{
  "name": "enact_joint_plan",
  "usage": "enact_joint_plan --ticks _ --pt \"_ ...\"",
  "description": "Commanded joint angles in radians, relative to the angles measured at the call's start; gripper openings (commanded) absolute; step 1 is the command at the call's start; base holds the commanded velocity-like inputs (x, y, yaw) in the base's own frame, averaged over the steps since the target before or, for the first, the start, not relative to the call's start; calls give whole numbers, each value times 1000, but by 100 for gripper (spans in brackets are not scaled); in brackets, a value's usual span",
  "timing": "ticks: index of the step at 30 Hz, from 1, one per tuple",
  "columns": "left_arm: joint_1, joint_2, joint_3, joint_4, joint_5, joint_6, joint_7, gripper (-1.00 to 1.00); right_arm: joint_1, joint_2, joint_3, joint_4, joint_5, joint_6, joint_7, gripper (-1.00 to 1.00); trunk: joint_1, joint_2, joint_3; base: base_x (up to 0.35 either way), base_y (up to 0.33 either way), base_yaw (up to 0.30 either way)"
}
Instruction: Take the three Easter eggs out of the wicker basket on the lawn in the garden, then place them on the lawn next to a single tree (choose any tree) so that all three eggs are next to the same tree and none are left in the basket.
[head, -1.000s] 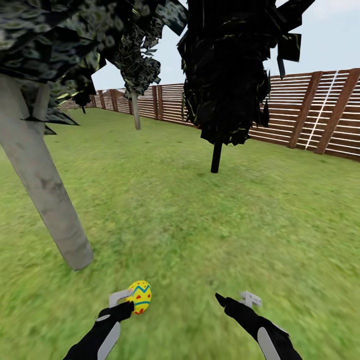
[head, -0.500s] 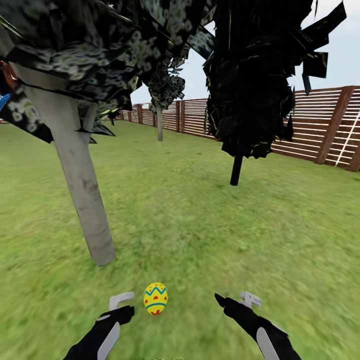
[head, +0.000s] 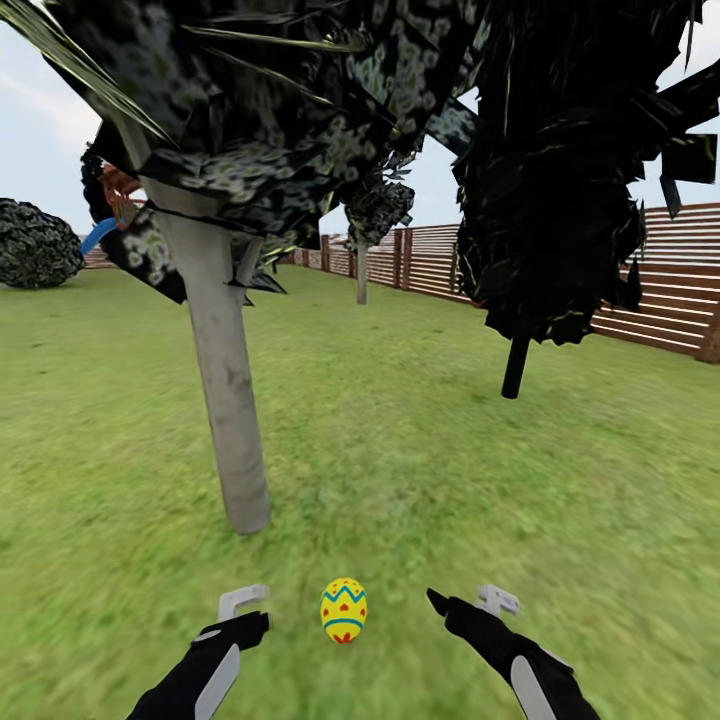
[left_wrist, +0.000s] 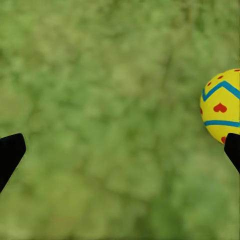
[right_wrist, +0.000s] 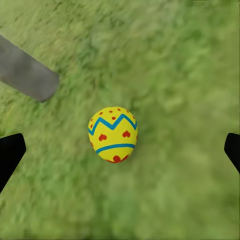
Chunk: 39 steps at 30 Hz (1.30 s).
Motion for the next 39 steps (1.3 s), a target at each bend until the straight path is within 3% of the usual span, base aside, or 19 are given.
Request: enact_joint_plan --ticks 1,18,26,39 --pt "0 1 -8 -2 10 4 9 100 0 1 -3 -1 -6 7 4 100 -1 0 4 -1 0 276" --pt "0 2 -8 0 9 4 10 100 0 0 0 3 -6 6 11 100 -8 4 73 0 0 80" --pt "0 2 -7 -1 9 5 10 100 0 2 1 3 -5 6 7 100 -39 60 100 0 0 69" --pt "0 2 -6 -10 10 5 9 100 0 3 2 4 -4 6 5 100 -39 60 110 -2 0 201"
